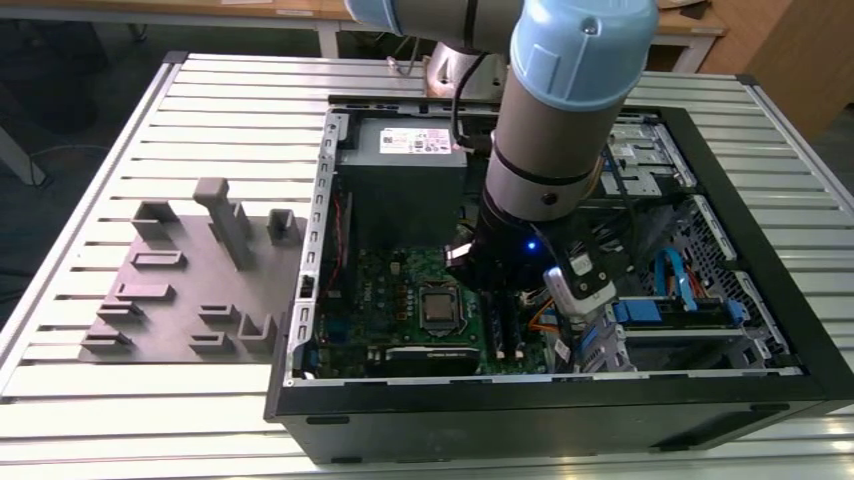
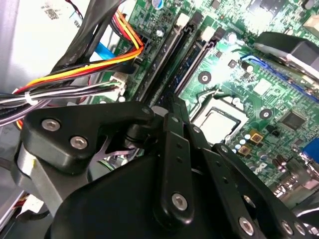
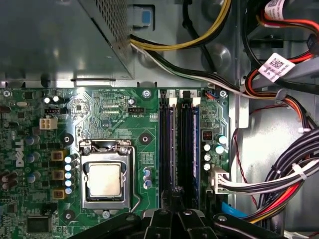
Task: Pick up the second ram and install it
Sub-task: 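Press down the second ram until it locks into place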
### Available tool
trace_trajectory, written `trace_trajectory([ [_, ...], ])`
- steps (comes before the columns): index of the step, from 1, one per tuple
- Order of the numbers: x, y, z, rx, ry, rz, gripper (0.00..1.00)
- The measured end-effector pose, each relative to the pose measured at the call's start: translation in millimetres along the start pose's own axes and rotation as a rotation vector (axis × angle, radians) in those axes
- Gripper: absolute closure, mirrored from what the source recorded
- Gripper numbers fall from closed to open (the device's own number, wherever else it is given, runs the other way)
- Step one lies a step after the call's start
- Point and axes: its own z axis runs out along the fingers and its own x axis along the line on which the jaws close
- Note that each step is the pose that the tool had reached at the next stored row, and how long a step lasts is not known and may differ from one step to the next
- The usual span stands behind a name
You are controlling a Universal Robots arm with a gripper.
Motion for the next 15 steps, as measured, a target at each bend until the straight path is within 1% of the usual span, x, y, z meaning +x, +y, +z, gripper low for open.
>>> trace_trajectory([
  [4,0.0,0.1,1.3,-0.0005,-0.0001,0.0,0.89],
  [5,-0.1,0.2,0.2,-0.0003,0.0,0.0,0.89],
  [6,-0.3,0.8,-2.9,-0.0039,-0.0011,0.0,0.89],
  [9,-0.2,0.0,-16.1,-0.0008,-0.0004,0.0,0.89],
  [15,-0.3,-0.3,-38.1,-0.0007,-0.0004,0.0,0.89],
])
